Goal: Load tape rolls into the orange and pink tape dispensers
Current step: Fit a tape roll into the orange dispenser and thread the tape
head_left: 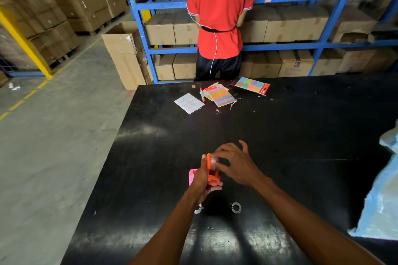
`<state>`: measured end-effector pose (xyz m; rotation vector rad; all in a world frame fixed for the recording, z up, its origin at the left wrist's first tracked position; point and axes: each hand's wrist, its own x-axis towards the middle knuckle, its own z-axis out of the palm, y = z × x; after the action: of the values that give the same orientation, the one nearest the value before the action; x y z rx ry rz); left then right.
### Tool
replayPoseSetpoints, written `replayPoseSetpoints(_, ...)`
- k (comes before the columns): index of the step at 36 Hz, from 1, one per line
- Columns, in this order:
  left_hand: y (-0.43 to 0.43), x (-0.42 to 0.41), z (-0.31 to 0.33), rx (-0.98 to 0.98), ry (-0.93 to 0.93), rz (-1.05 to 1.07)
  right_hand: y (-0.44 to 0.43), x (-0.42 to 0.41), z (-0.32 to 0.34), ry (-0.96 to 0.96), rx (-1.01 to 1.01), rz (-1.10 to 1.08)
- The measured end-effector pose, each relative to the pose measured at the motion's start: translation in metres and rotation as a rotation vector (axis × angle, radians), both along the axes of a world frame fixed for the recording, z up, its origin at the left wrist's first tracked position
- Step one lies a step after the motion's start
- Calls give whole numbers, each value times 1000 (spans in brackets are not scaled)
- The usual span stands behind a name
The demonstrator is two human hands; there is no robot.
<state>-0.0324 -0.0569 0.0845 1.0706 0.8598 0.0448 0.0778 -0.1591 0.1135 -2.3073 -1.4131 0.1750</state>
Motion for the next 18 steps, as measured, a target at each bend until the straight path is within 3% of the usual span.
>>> replayPoseSetpoints(18, -3, 4, 0, 24, -13, -65, -6, 3, 2, 204, 200, -62)
